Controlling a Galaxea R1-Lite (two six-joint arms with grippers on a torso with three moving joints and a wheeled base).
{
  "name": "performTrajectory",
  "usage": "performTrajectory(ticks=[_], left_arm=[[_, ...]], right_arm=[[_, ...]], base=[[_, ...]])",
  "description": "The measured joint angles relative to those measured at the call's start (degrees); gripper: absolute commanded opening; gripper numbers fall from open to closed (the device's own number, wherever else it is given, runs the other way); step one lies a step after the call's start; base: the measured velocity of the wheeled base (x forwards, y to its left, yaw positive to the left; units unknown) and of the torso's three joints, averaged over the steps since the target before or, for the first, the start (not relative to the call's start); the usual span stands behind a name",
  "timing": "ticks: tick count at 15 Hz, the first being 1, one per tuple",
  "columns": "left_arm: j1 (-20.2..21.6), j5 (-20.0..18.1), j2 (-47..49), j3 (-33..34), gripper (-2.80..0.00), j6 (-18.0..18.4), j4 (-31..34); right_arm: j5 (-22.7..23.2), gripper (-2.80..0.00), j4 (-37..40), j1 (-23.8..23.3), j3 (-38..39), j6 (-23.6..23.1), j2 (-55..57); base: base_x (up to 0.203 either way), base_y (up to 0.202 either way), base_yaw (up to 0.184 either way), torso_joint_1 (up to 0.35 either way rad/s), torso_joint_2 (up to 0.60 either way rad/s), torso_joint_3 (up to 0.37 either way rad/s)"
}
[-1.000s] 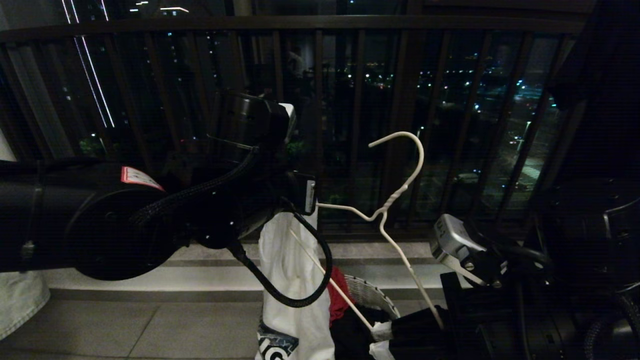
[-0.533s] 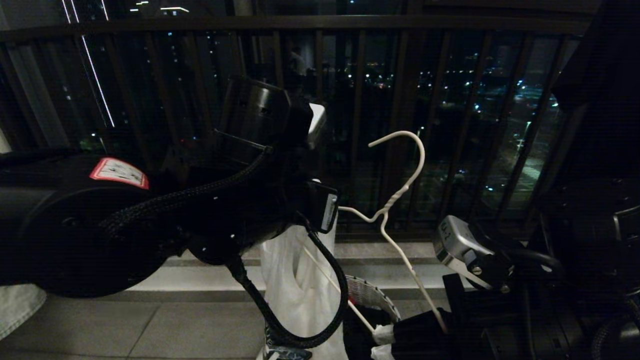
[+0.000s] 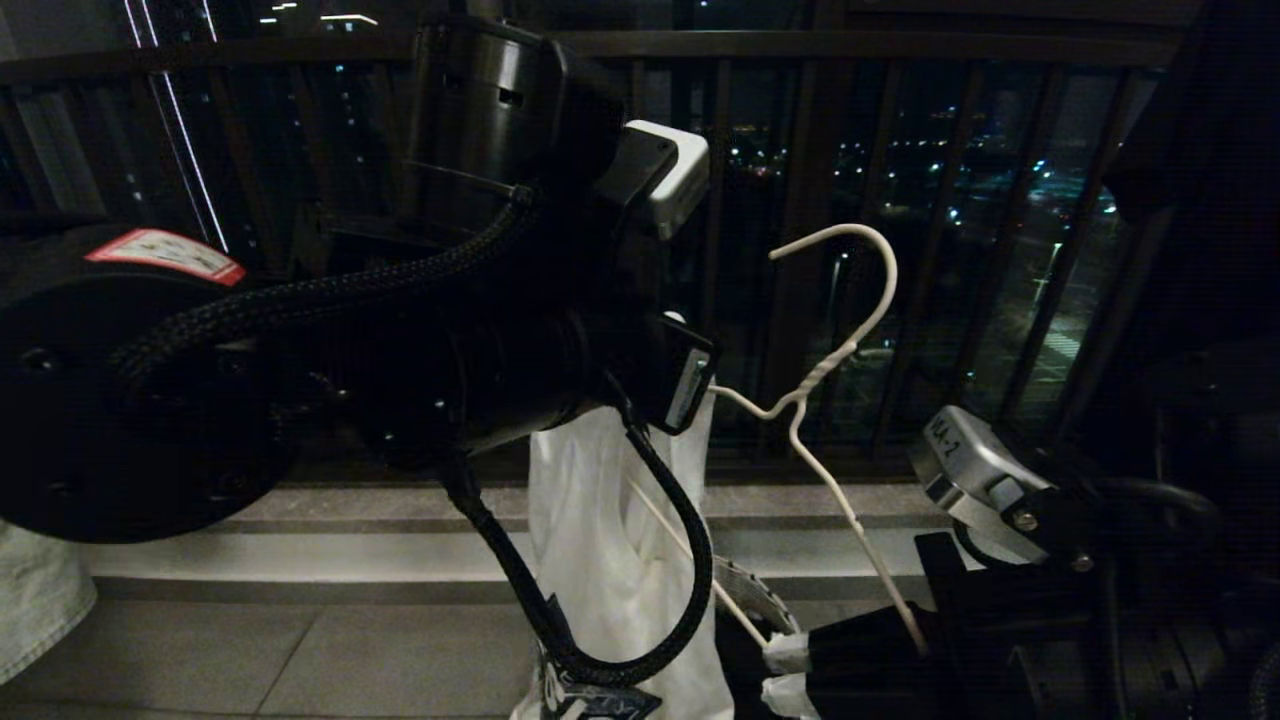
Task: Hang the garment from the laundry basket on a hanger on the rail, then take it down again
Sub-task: Hang the clothes on the clothes rack
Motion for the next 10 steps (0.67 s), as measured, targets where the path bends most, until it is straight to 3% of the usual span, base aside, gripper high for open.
performTrajectory(ticks=[8, 10], left_arm=[[2.5, -20.2, -0.5, -0.3, -2.80, -0.5, -0.3], [3.3, -23.3, -0.6, 0.0, -2.80, -0.5, -0.1]], right_arm=[[0.2, -2.80, -4.4, -5.2, 0.1, -0.1, 2.2], [0.2, -2.80, -4.9, -6.4, 0.1, -0.1, 3.4]], base=[[0.000, 0.000, 0.000, 0.000, 0.00, 0.000], [0.000, 0.000, 0.000, 0.000, 0.00, 0.000]])
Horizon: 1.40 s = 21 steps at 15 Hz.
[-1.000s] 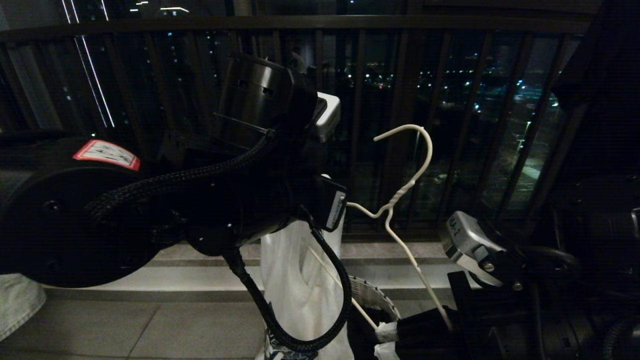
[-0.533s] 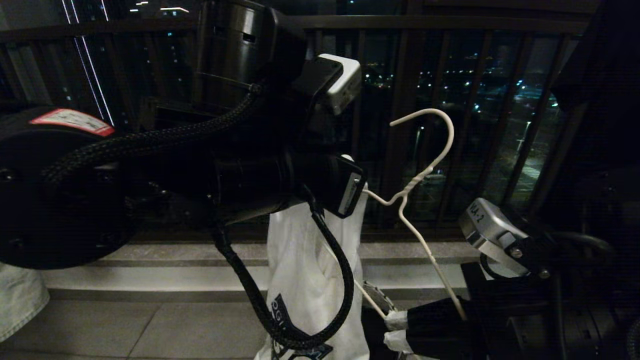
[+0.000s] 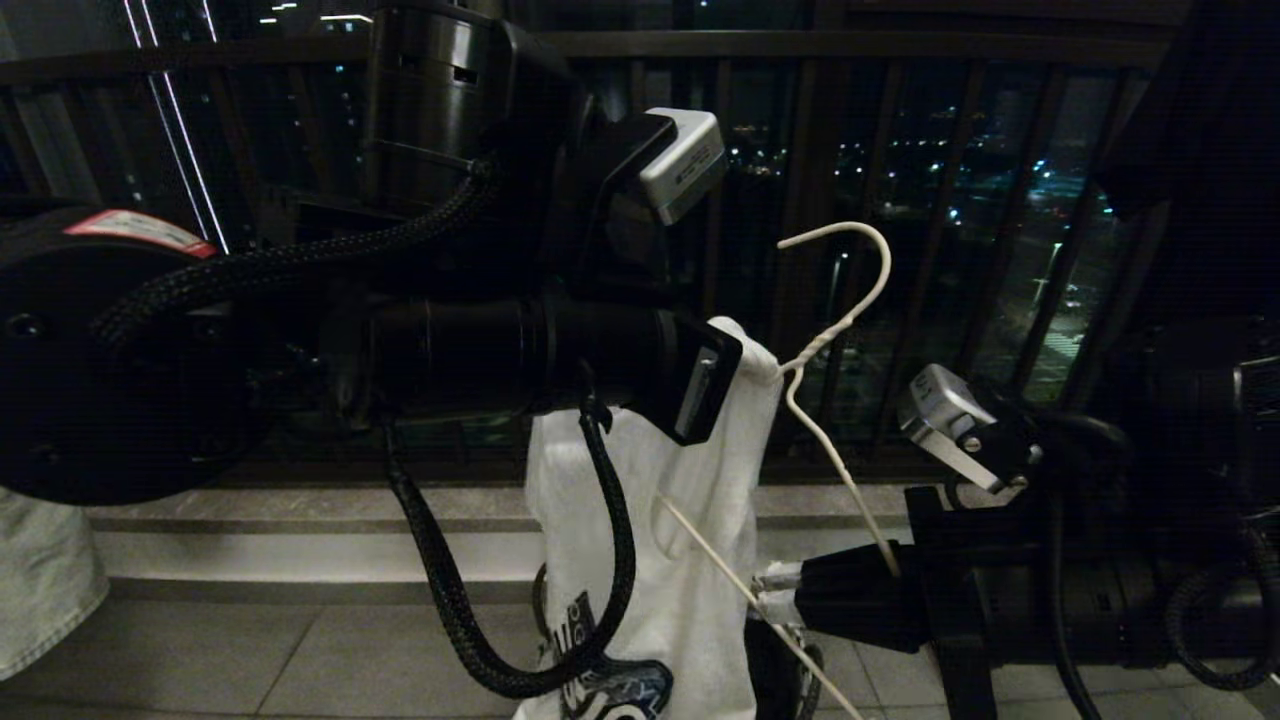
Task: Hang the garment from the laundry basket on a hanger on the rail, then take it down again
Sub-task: Hang the clothes on the clothes rack
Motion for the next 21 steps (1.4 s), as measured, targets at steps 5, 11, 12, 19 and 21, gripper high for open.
performTrajectory(ticks=[5, 11, 12, 19, 21], left_arm=[[0.2, -5.0, -1.4, 1.0, -2.80, -2.3, 0.2], [-0.3, -6.9, -3.5, 2.3, -2.80, -2.7, 0.5], [-0.3, -8.0, -3.8, 3.1, -2.80, -2.6, 0.4], [-1.6, -10.9, -3.9, 4.2, -2.80, -2.6, -0.1], [-1.7, -11.1, -4.5, 4.4, -2.80, -2.7, 0.0]], right_arm=[[0.0, -2.80, -0.2, -1.1, -0.1, 0.0, 1.9], [0.0, -2.80, -1.2, -1.3, -0.1, 0.2, 2.6], [0.0, -2.80, -2.1, -1.4, 0.0, 0.3, 2.7], [0.2, -2.80, -6.0, -1.9, 0.6, 0.6, 4.8], [0.1, -2.80, -6.4, -2.0, 0.9, 0.6, 5.4]], base=[[0.000, 0.000, 0.000, 0.000, 0.00, 0.000], [0.000, 0.000, 0.000, 0.000, 0.00, 0.000], [0.000, 0.000, 0.000, 0.000, 0.00, 0.000], [0.000, 0.000, 0.000, 0.000, 0.00, 0.000], [0.000, 0.000, 0.000, 0.000, 0.00, 0.000]])
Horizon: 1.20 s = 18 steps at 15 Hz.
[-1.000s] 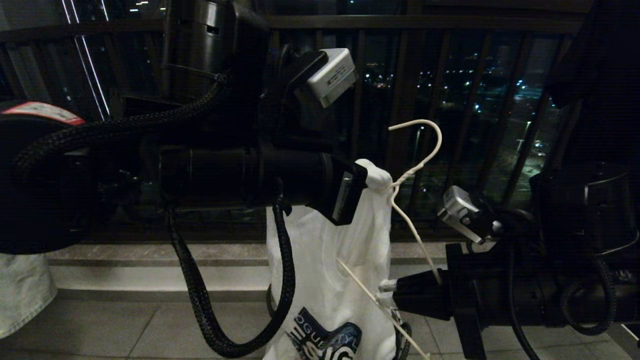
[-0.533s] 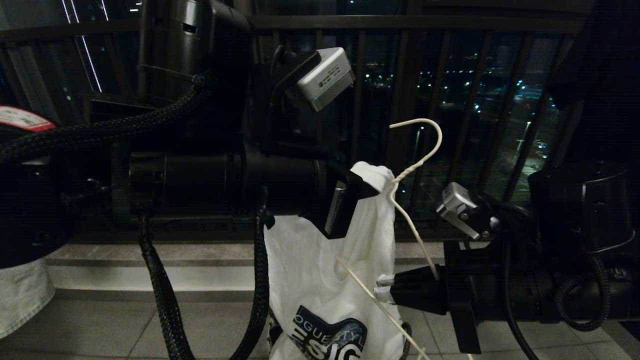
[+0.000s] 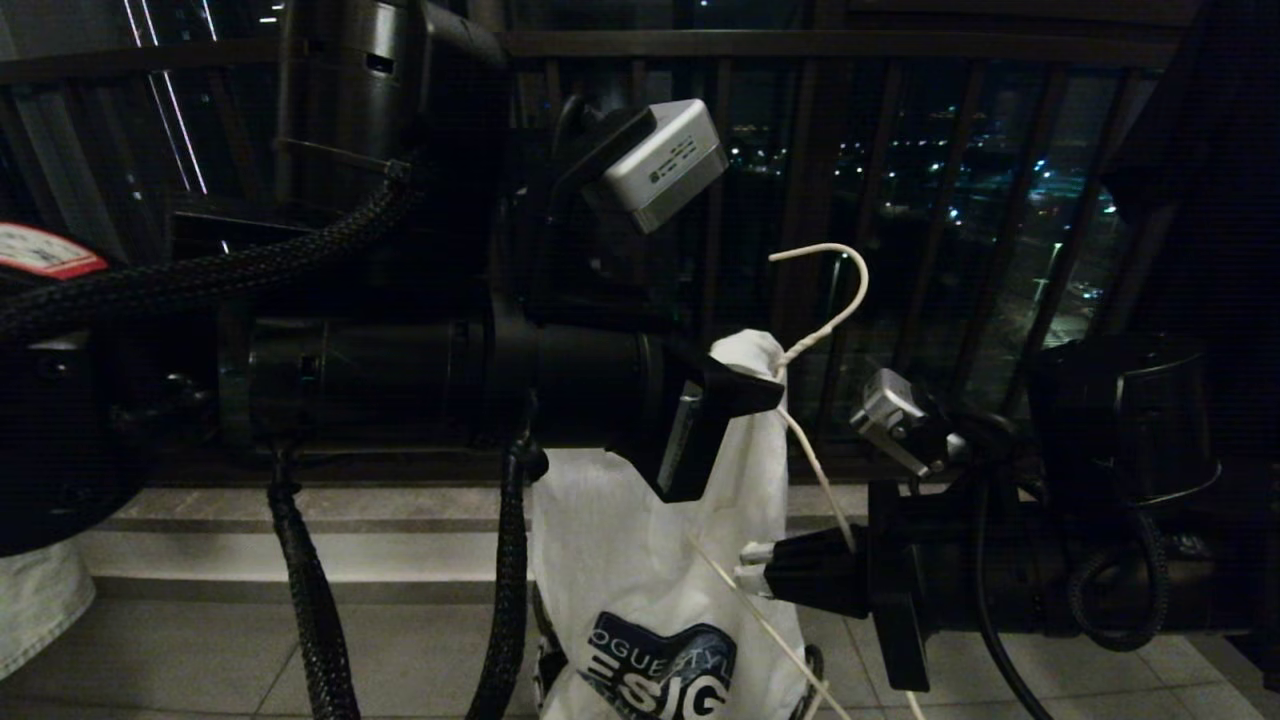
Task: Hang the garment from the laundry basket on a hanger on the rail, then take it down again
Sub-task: Hang the clothes on the clothes rack
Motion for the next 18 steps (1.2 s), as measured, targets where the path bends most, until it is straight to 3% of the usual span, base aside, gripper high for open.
performTrajectory(ticks=[9, 14, 18], left_arm=[[-1.4, -0.2, -3.5, 2.1, -2.80, 0.0, 0.3], [-1.9, -0.1, -3.7, 1.6, -2.80, 0.0, 0.0], [-1.6, -0.1, -2.5, -0.9, -2.80, -1.7, 0.0]], right_arm=[[1.8, -2.80, -0.3, -2.3, 0.0, 0.1, 0.8], [7.1, -2.80, -0.2, -2.5, 0.8, 0.7, 0.5], [8.3, -2.80, -0.3, -2.3, 1.3, 0.7, 0.4]], base=[[0.000, 0.000, 0.000, 0.000, 0.00, 0.000], [0.000, 0.000, 0.000, 0.000, 0.00, 0.000], [0.000, 0.000, 0.000, 0.000, 0.00, 0.000]])
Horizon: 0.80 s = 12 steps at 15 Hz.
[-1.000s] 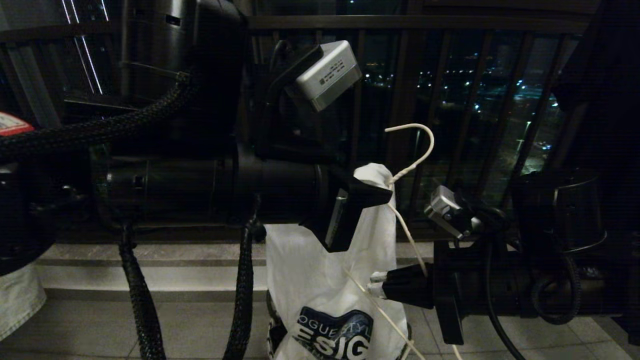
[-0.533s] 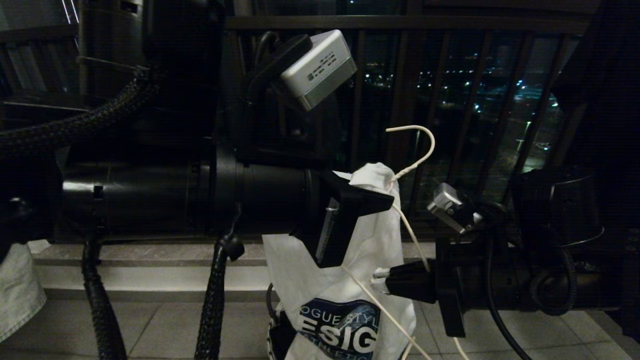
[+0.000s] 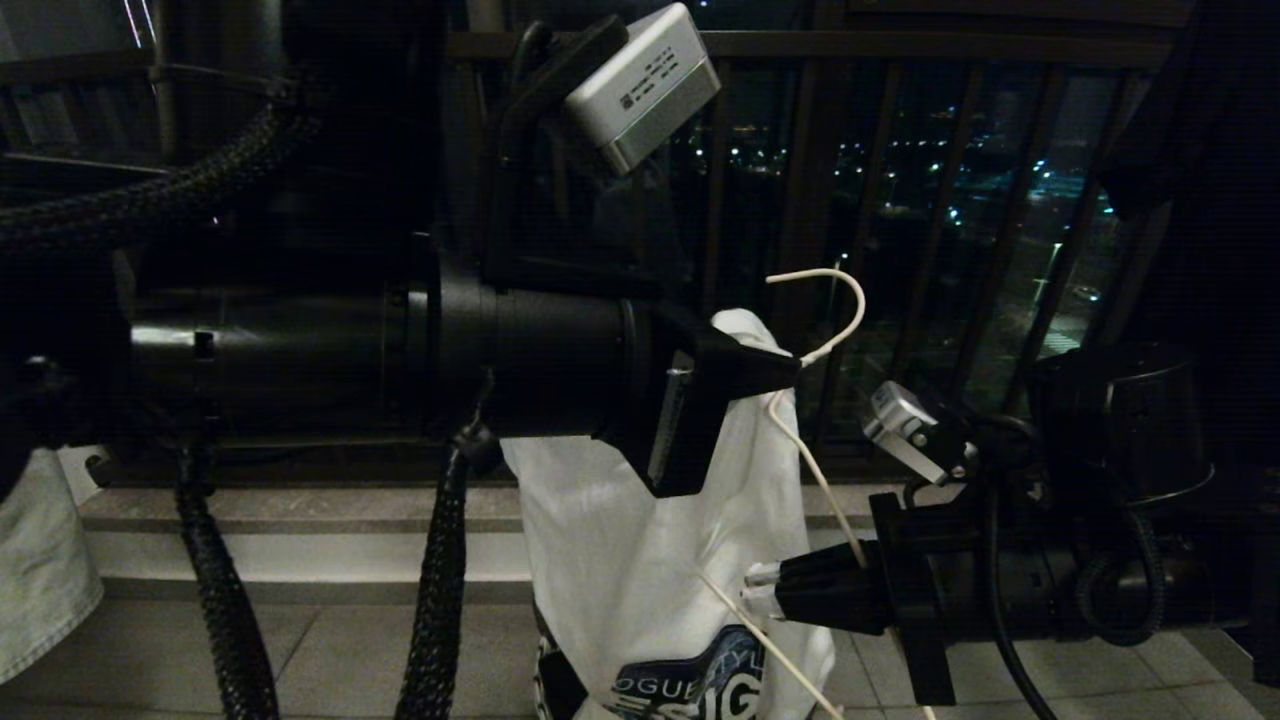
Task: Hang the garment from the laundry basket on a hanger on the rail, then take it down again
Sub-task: Hang the clothes on the clothes rack
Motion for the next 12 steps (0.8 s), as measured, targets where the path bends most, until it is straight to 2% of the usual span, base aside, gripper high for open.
performTrajectory(ticks=[3, 7, 12], left_arm=[[-0.4, 0.5, 2.9, -4.6, -2.80, -4.9, -0.1], [-0.3, 3.6, 6.9, -7.7, -2.80, -4.8, -0.2], [-1.6, 3.8, 8.8, -9.1, -2.80, -4.6, 0.0]], right_arm=[[0.0, -2.80, 0.0, 0.0, 0.0, -0.1, -0.3], [-0.2, -2.80, 0.0, -0.1, 0.0, -0.3, -1.6], [-0.3, -2.80, -3.8, -0.4, 0.8, -0.2, -2.2]], base=[[0.000, 0.000, 0.000, 0.000, 0.00, 0.000], [0.000, 0.000, 0.000, 0.000, 0.00, 0.000], [0.000, 0.000, 0.000, 0.000, 0.00, 0.000]])
